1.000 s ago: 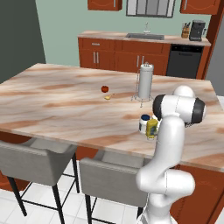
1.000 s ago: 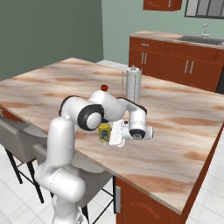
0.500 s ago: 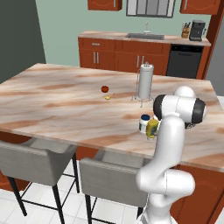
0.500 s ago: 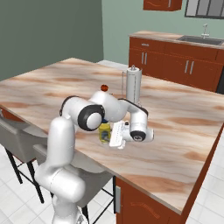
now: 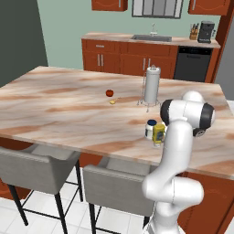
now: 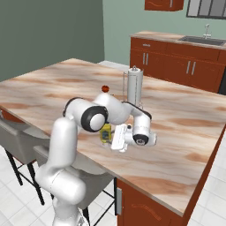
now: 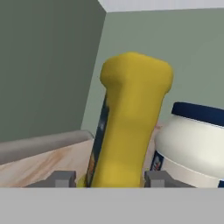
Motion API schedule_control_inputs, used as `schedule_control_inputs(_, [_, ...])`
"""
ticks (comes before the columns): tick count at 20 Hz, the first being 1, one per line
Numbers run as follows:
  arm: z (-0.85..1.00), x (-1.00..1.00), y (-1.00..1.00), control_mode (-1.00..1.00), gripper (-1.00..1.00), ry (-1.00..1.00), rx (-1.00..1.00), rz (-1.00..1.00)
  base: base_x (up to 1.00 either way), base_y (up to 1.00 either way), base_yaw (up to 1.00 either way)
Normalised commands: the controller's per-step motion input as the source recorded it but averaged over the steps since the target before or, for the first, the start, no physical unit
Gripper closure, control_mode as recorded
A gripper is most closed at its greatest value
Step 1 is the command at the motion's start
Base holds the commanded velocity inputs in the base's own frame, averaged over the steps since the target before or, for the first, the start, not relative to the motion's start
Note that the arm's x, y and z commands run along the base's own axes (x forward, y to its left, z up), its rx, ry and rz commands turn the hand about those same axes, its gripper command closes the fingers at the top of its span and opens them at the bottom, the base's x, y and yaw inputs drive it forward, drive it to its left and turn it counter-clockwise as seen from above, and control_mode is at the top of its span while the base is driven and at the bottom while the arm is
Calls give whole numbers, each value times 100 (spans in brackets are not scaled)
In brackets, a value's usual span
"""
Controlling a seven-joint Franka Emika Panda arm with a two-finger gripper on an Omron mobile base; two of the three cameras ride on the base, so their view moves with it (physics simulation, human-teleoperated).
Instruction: Move the mustard and mayonnaise from the cabinet to the dining counter.
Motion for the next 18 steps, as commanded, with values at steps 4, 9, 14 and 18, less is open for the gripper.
schedule_control_inputs(4, [-17,0,0,-100,-100,-4,0,0,0,0,0])
schedule_control_inputs(9, [-10,0,-11,-100,-100,-5,0,0,0,0,0])
schedule_control_inputs(14, [-2,2,-25,-100,-100,-1,0,0,0,0,0])
schedule_control_inputs(18, [0,5,-27,-100,-100,0,0,0,0,0,0])
